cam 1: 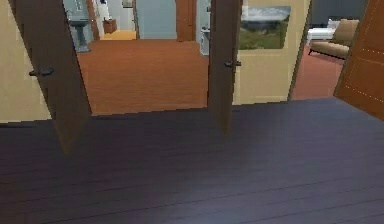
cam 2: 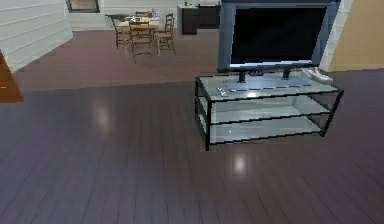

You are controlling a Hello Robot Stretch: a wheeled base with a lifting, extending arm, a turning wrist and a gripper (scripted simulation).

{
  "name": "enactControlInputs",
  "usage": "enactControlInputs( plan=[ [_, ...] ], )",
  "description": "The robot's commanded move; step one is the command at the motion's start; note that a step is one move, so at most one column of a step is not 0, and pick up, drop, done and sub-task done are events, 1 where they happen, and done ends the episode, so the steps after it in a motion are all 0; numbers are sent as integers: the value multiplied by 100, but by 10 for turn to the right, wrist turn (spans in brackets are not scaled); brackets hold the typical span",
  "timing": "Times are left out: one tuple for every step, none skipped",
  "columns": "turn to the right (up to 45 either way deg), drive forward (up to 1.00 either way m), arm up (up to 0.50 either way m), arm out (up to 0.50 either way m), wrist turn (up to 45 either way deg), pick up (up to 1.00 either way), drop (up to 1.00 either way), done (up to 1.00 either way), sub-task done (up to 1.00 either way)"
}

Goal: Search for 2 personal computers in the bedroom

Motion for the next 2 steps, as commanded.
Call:
enactControlInputs(
  plan=[
    [-180, 0, 0, 0, 0, 0, 0, 0, 0],
    [0, 100, 0, 0, 0, 0, 0, 0, 0]
  ],
)
